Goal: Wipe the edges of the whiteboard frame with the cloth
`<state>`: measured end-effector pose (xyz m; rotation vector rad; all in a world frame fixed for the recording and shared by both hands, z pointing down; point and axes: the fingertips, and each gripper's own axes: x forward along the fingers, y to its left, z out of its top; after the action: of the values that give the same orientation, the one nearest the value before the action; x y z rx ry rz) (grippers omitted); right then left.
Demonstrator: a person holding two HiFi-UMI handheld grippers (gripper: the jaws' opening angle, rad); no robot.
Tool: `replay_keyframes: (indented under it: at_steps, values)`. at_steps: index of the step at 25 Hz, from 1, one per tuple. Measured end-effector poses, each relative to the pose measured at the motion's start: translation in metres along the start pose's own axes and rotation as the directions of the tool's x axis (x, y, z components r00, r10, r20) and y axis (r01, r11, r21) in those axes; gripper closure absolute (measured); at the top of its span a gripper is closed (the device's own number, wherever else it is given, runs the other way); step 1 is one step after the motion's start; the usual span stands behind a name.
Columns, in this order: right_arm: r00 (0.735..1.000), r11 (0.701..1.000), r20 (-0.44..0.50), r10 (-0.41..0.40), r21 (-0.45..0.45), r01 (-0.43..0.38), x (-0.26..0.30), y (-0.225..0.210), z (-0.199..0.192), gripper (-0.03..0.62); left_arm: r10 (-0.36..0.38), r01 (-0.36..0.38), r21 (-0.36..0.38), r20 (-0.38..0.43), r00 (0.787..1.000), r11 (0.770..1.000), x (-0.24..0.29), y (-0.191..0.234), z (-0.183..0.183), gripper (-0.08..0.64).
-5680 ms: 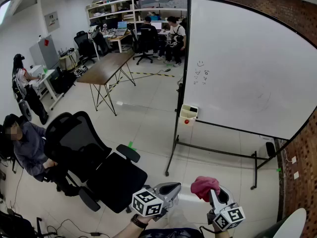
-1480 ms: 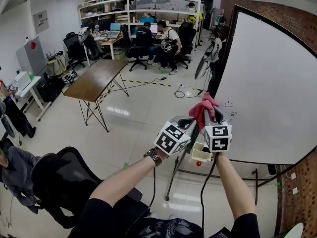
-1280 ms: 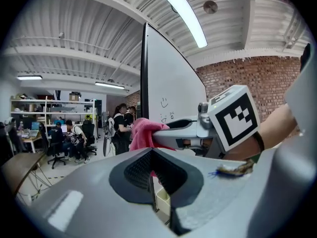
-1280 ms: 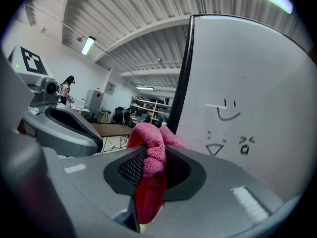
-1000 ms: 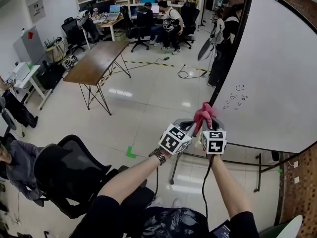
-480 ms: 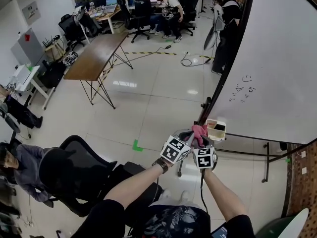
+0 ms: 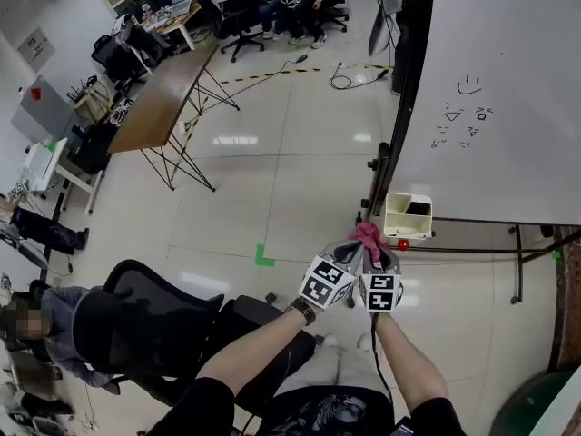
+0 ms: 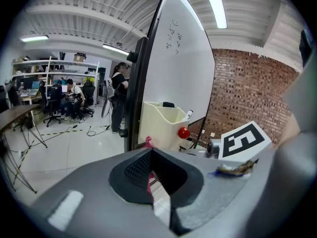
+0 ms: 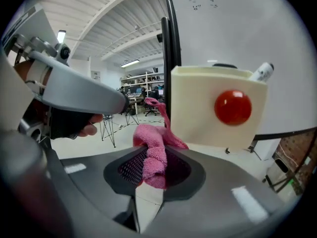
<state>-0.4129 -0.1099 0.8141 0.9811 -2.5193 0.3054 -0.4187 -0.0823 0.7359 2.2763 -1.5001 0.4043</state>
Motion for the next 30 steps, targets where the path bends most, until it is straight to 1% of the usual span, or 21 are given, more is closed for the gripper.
replay_keyframes:
  at_steps: [3, 6, 9, 11, 13, 15, 18, 21, 22, 24, 26, 30]
  values:
    - [0.999, 0.995, 0.0, -0.045, 0.09, 0.045, 0.013, -0.026, -0.02, 0.511, -0.006, 0.006, -0.003, 0.0, 1.0, 1.0, 0.012, 0.0, -0.015, 0.557]
    - [0.993, 0.978, 0.004, -0.122, 0.169, 0.12, 0.014, -0.074, -0.033, 0.511, -0.019, 0.018, -0.016, -0.03, 0.999, 1.0, 0.013, -0.01, -0.028, 0.557]
    - [0.978, 0.953, 0.028, -0.208, 0.231, 0.196, 0.005, -0.134, -0.03, 0.511, -0.034, 0.033, -0.025, -0.046, 0.998, 0.999, 0.015, -0.029, -0.025, 0.557]
    - [0.973, 0.948, 0.049, -0.227, 0.242, 0.209, -0.004, -0.158, -0.024, 0.511, -0.037, 0.036, -0.027, -0.052, 0.998, 0.999, 0.019, -0.042, -0.018, 0.557]
    - [0.973, 0.949, 0.055, -0.223, 0.239, 0.204, -0.015, -0.176, -0.021, 0.511, -0.038, 0.036, -0.038, -0.064, 0.997, 0.999, 0.03, -0.057, -0.013, 0.557]
    - [0.978, 0.952, 0.046, -0.203, 0.242, 0.187, -0.026, -0.195, -0.02, 0.511, -0.029, 0.024, -0.069, -0.076, 0.997, 0.997, 0.047, -0.075, -0.007, 0.557]
    - [0.985, 0.962, 0.046, -0.169, 0.225, 0.155, -0.046, -0.234, -0.011, 0.511, -0.003, -0.006, -0.135, -0.066, 0.998, 0.991, 0.08, -0.108, 0.01, 0.557]
    - [0.988, 0.969, 0.048, -0.147, 0.209, 0.134, -0.065, -0.285, -0.006, 0.511, 0.032, -0.041, -0.218, -0.048, 0.998, 0.975, 0.119, -0.145, 0.026, 0.557]
    - [0.989, 0.969, 0.045, -0.138, 0.211, 0.126, -0.071, -0.301, -0.007, 0.511, 0.043, -0.054, -0.233, -0.052, 0.998, 0.971, 0.132, -0.157, 0.029, 0.557]
    - [0.992, 0.97, 0.039, -0.123, 0.215, 0.112, -0.083, -0.333, -0.009, 0.509, 0.053, -0.068, -0.238, -0.067, 0.996, 0.969, 0.16, -0.181, 0.037, 0.557]
    - [0.992, 0.968, 0.036, -0.122, 0.226, 0.111, -0.096, -0.368, -0.013, 0.511, 0.052, -0.068, -0.228, -0.077, 0.996, 0.971, 0.19, -0.206, 0.048, 0.557]
    - [0.989, 0.954, 0.032, -0.141, 0.271, 0.127, -0.118, -0.439, -0.024, 0.511, 0.032, -0.048, -0.18, -0.093, 0.995, 0.983, 0.244, -0.252, 0.073, 0.557]
